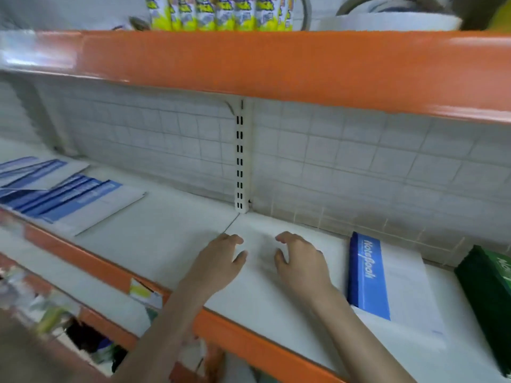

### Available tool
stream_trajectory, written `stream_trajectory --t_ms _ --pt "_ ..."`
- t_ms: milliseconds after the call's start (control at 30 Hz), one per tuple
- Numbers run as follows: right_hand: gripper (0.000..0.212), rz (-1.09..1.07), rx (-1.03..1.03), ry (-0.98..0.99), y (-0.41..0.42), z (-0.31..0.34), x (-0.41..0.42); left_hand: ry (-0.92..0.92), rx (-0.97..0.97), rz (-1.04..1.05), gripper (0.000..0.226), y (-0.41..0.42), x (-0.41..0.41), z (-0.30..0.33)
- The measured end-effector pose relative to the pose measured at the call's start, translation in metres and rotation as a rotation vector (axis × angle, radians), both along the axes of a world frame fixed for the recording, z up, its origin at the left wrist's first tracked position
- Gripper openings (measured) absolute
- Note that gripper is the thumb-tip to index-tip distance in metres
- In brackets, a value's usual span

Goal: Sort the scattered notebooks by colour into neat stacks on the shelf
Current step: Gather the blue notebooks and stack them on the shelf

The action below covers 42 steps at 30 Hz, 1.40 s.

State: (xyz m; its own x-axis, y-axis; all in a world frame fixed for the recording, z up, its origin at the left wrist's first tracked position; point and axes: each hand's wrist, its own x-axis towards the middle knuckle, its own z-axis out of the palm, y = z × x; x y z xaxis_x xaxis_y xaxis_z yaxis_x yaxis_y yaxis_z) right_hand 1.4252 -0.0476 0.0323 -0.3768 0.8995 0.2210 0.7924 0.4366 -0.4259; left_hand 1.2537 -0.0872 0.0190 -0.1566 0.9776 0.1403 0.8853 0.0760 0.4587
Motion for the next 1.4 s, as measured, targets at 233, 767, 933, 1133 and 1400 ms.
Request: stream_trajectory --t_ms 233,767,933,1133,1400 --pt "0.035 0.188 0.015 0.01 -0.032 0.001 -0.123 0.068 0.002 0.17 0.038 -0.055 -0.117 0.011" --pt "0.031 0.563 0.002 -0.016 -0.119 -0.006 -0.359 0.134 -0.066 0.516 0.041 -0.191 -0.312 0.001" --pt "0.034 0.64 -0.016 -0.008 -0.127 -0.007 -0.406 0.106 -0.067 0.569 0.04 -0.207 -0.349 -0.002" --pt "0.034 0.663 -0.034 0.033 -0.115 -0.01 -0.464 0.078 -0.078 0.589 0.039 -0.207 -0.402 -0.004" --pt "0.029 0.616 -0.02 0.059 -0.077 0.002 -0.556 0.131 -0.057 0.517 0.039 -0.158 -0.49 0.014"
